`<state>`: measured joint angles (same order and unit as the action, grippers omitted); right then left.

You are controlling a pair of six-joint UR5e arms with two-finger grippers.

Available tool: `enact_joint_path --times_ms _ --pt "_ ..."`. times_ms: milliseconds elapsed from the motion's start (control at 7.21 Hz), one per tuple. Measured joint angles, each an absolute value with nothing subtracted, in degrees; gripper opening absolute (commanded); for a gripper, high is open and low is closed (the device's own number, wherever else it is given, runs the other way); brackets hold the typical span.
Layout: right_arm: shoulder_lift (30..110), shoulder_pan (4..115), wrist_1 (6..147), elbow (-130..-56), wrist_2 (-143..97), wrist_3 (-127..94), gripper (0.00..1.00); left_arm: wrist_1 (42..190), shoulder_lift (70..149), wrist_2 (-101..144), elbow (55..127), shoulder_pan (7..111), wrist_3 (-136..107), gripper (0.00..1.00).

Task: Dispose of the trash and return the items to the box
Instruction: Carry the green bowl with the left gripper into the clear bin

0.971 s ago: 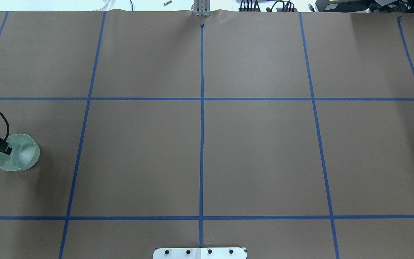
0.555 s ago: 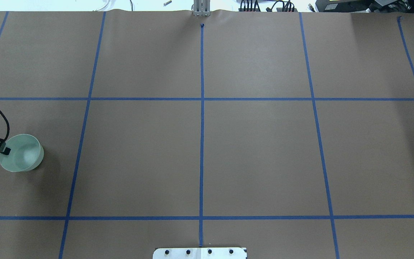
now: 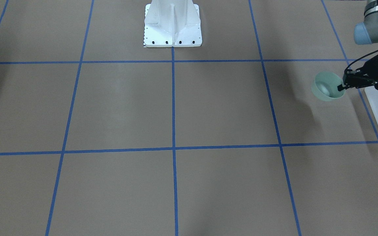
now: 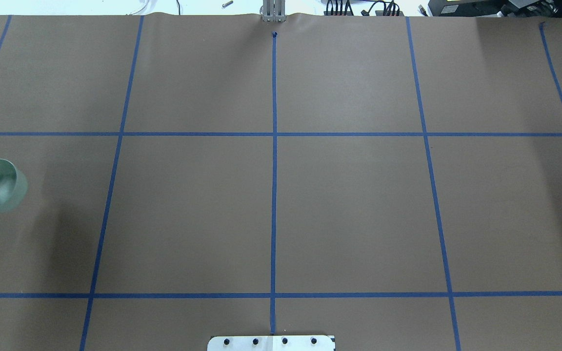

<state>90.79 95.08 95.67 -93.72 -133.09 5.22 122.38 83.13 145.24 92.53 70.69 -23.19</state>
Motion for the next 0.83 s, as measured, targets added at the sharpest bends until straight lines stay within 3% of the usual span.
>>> enact_joint_path --times_ms 416,832 --pt "90.72 93.26 95.48 -95.85 -133.39 1.77 1.0 100.74 88.33 144.1 86.51 86.87 9.59 0.0" --pt "90.78 92.47 95.45 -97.21 -133.5 0.05 1.0 96.09 95.51 140.26 70.68 97.51 29.55 0.0"
